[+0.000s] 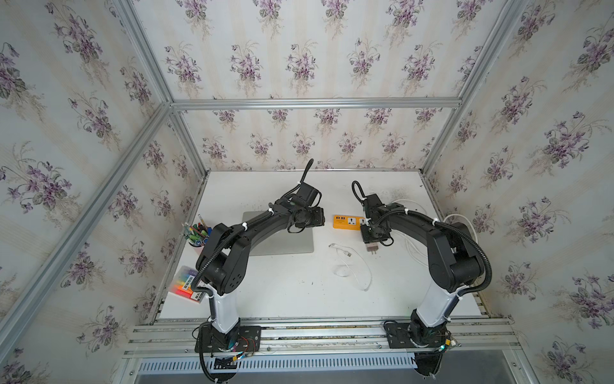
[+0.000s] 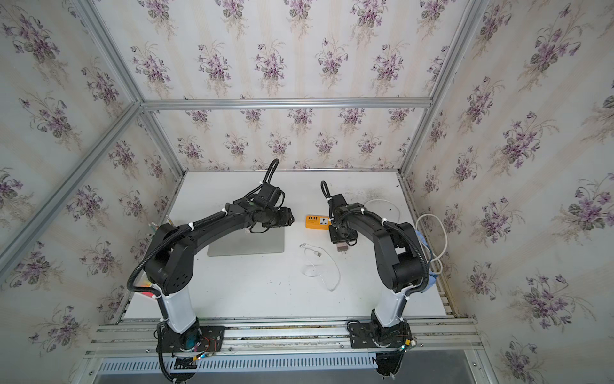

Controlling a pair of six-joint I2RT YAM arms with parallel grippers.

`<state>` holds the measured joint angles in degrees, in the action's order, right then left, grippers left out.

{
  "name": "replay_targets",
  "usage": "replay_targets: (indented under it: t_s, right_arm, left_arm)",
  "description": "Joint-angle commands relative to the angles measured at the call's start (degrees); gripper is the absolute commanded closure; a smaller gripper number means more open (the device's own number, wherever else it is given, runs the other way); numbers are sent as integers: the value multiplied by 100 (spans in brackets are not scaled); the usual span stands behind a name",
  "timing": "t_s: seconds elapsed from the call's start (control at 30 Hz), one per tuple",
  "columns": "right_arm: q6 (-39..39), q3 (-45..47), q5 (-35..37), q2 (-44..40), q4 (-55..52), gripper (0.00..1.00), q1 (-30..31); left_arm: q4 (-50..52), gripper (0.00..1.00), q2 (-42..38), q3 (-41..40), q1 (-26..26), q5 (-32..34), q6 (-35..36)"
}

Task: Unplug the laptop charger
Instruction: Place the plug at the center of the board, then reset both arms

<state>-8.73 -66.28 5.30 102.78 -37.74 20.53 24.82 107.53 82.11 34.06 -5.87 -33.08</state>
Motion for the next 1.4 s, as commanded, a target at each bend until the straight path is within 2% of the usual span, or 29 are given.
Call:
replay_targets:
  t_s: [0.0, 0.47, 0.63, 0.8, 0.83, 0.87, 1.03, 1.13, 1.37]
  right_arm:
    - [54, 6, -29, -17, 47, 54, -6]
    - [129, -147, 36, -147, 34, 45, -6]
    - [204, -368, 49, -562, -74, 42, -6]
    - [306, -654, -264, -1178, -139, 39, -6]
    - [324, -689, -351, -1337, -117, 28, -6]
    - [336, -710, -433, -1507, -88, 22, -11]
    - [411, -573, -761, -2308, 205, 15, -6]
    - [416, -313, -874, -2823, 469, 0, -6]
    - [148, 652, -599, -3713, 1335, 0, -6]
  left_arm:
    - [23, 37, -38, -5, -8, 47, 23]
    - [84, 36, -134, 23, -49, 53, 112]
    - [171, 33, -373, -2, -134, 98, 230]
    - [284, 26, -775, -126, -292, 121, 491]
    - [320, 23, -884, -166, -338, 143, 544]
    - [372, 21, -1006, -201, -377, 167, 611]
    - [818, 9, -1808, -394, -502, 667, 1055]
    - [1056, 1, -2499, -679, -507, 1220, 1278]
    - [1103, 1, -4243, -1896, -673, 2149, 1398]
